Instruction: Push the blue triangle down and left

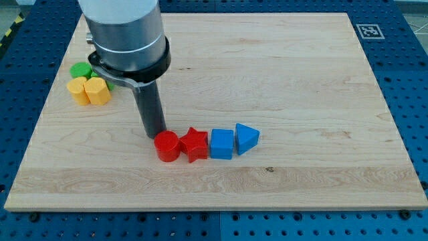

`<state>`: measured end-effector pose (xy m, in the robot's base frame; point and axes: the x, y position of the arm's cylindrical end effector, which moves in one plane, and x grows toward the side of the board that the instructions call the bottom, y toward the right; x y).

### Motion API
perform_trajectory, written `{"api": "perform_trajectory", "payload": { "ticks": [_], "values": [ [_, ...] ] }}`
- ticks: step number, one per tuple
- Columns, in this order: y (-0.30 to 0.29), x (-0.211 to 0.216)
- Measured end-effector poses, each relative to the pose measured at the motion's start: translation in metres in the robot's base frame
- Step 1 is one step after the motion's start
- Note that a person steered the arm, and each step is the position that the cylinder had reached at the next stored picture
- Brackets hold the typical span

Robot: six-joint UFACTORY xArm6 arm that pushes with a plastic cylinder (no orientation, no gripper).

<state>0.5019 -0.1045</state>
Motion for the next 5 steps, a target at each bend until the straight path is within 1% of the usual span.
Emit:
{"api": "perform_trajectory", "payload": {
  "ticks": [1, 2, 4, 5],
  "values": [
    [-0.006, -0.04],
    [0.012, -0.057],
    [0.099, -0.049],
    [0.122, -0.026]
  ]
}}
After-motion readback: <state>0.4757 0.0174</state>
